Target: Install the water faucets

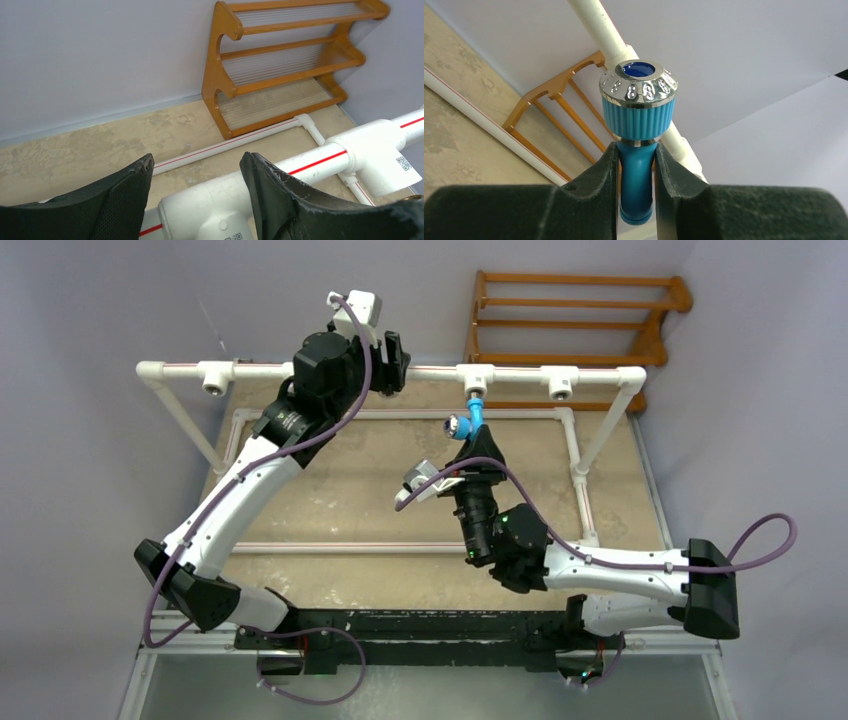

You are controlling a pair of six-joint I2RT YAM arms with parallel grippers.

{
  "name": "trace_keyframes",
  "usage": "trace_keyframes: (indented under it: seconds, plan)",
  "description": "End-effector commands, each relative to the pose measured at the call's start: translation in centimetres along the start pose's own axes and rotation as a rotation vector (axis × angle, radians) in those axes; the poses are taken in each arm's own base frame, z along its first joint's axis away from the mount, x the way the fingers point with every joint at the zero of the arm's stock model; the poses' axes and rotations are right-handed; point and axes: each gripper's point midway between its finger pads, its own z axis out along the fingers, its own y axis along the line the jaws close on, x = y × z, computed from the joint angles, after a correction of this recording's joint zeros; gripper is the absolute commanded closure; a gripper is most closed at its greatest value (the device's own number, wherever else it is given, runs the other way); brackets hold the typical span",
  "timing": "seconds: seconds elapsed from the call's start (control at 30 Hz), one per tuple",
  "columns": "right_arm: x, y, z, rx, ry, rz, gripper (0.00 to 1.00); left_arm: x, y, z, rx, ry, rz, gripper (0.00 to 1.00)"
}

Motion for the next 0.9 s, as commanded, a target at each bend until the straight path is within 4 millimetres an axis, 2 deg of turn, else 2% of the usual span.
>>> trace_keyframes:
  seconds: [0.0, 0.33, 0.63, 0.87]
  plan:
    - [-0.7, -1.7, 1.0, 0.034, -0.027, 0.109, 1.00, 8.7, 0.0, -1.3, 0.026, 0.305, 0.039, 0.35]
    - [0.4, -2.0, 2.0, 0.039, -0.014, 0.117, 1.00, 8.8, 0.0, -1.3, 0.025, 0.308, 0.038, 0.35]
    - [0.2, -1.8, 2.9, 0.022, -0.012, 0.131, 1.00, 8.7, 0.0, -1.4, 0.025, 0.309, 0.038, 0.35]
    - [-0.6, -1.6, 3.5, -0.030, 0.016, 0.234, 1.00, 8.9, 0.1, -1.6, 0.027, 0.318, 0.043, 0.35]
